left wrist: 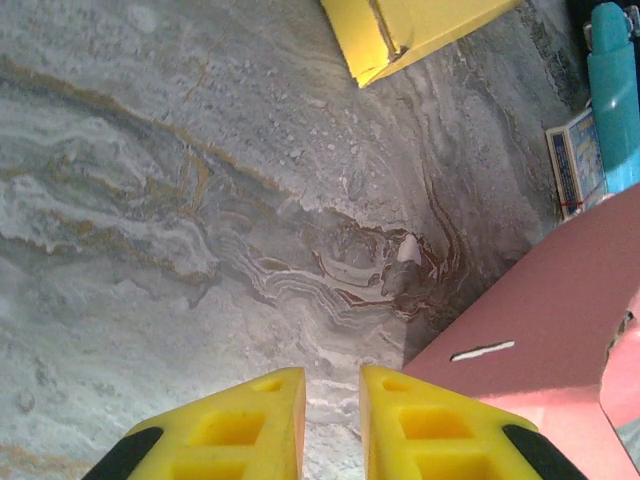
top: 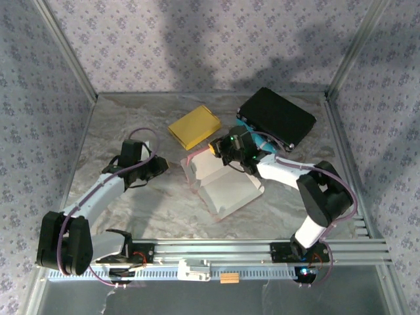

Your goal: Fold the paper box

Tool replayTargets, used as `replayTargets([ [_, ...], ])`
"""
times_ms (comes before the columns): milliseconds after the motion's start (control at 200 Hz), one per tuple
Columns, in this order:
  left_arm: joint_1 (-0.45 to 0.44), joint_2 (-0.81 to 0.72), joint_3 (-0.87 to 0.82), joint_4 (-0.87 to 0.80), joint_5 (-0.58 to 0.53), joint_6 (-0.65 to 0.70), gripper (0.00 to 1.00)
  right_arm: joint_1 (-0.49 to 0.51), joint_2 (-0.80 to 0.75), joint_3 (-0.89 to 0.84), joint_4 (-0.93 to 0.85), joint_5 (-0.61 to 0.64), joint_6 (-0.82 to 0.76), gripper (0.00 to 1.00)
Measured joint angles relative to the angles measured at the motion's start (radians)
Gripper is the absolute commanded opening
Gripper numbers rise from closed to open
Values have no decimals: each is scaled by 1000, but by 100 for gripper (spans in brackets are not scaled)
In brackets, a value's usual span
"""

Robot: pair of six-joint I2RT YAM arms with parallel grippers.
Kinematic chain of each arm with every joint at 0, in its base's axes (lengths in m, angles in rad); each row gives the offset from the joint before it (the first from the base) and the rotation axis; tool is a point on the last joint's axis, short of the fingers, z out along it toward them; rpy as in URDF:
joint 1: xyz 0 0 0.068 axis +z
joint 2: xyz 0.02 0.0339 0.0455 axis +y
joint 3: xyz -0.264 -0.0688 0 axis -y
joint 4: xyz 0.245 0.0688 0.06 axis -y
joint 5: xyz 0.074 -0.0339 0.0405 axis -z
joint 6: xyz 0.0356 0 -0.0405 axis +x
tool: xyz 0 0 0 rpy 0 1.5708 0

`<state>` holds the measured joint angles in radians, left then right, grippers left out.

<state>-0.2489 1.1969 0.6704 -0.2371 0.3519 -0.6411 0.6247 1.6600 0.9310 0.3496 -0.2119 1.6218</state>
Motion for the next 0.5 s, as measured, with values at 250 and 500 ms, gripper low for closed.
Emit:
replayTargets([
  [250, -39, 0, -56, 83, 0, 115, 24, -12, 55, -37, 257, -98, -68, 0],
  [500, -103, -67, -137, 153, -31, 184, 29, -44, 133, -54, 437, -209, -99, 0],
])
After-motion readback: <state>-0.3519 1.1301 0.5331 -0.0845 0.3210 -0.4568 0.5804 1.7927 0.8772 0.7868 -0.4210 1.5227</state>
